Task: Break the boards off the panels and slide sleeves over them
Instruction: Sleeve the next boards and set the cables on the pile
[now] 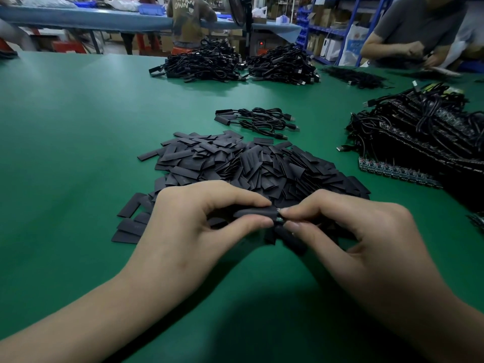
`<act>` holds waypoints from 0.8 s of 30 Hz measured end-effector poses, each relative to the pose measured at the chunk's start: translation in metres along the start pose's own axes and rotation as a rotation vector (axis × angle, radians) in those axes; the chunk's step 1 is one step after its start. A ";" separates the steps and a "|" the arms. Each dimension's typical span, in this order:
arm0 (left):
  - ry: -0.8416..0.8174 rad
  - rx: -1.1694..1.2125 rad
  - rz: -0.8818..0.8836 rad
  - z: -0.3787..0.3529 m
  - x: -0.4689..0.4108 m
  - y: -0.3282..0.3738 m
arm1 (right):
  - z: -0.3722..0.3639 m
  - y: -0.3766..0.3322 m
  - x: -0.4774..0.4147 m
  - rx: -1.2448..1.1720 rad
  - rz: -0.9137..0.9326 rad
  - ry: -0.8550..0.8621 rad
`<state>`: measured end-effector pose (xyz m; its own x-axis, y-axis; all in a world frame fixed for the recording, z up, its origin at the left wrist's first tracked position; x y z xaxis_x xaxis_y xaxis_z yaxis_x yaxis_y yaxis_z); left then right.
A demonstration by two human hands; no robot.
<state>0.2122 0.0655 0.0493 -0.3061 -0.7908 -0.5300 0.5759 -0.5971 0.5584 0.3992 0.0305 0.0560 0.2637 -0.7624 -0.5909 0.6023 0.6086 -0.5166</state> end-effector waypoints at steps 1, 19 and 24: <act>-0.001 0.041 0.030 -0.001 0.000 -0.002 | 0.000 -0.001 0.000 0.014 0.012 0.008; 0.000 0.040 -0.026 -0.003 0.002 0.001 | 0.001 -0.007 0.002 0.041 0.018 0.052; -0.006 0.026 -0.055 -0.002 0.002 0.002 | -0.002 -0.010 0.002 -0.035 -0.020 0.065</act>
<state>0.2149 0.0633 0.0482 -0.3414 -0.7577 -0.5562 0.5385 -0.6427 0.5449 0.3926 0.0232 0.0586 0.2017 -0.7593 -0.6186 0.5799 0.6016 -0.5493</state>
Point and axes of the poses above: each hand's wrist, its own x-axis away from the middle knuckle, its own z-axis out of the back of the hand, y = z × x, the point moved 5 cm from there along -x, towards the middle knuckle, and after that the axes turned 10 degrees about -x, right-handed, at the moved point
